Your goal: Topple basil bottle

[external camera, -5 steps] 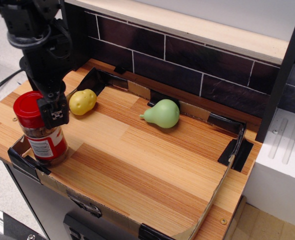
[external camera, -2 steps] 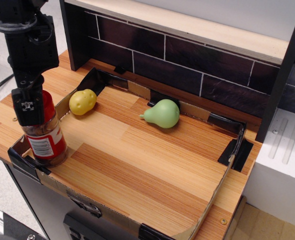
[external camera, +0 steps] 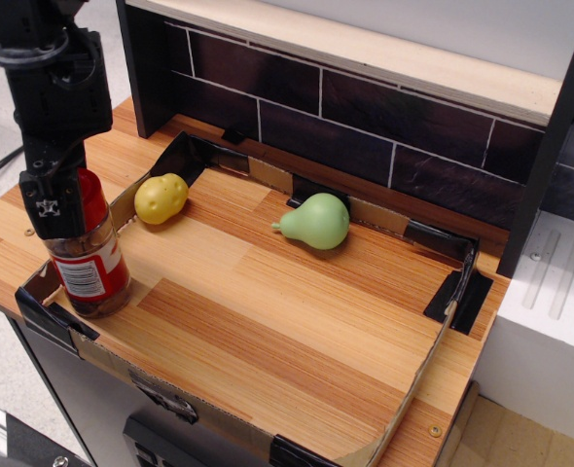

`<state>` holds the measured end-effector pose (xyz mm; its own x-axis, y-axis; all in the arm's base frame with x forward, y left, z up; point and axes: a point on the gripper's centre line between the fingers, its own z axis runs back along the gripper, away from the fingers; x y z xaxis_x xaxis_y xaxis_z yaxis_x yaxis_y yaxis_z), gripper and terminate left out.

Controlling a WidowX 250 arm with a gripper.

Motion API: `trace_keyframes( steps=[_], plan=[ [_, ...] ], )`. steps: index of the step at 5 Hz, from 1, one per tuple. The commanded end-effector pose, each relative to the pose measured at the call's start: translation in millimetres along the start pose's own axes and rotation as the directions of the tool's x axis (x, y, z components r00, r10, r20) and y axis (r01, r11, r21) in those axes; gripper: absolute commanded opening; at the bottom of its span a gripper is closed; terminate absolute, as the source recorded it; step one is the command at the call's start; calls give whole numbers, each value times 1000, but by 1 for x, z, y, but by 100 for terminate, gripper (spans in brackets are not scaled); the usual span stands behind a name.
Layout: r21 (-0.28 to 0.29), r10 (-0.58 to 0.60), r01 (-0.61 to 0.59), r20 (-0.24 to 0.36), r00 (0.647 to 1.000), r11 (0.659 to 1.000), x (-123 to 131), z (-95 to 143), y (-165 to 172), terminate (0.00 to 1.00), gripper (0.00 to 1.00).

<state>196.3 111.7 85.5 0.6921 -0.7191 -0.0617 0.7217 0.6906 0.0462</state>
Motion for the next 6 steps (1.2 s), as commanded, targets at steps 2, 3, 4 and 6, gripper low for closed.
trace_keyframes(
  steps=[2,3,4,6],
  plan=[
    [167,76,-45,-185,980,985,14,17,-1,0,0],
    [212,68,-12,-263,962,977,29,16,-14,0,0],
    [216,49,30,-353,934,976,44,6,-27,0,0],
    [113,-93,138,-330,939,984,71,-26,-41,0,0]
  ],
)
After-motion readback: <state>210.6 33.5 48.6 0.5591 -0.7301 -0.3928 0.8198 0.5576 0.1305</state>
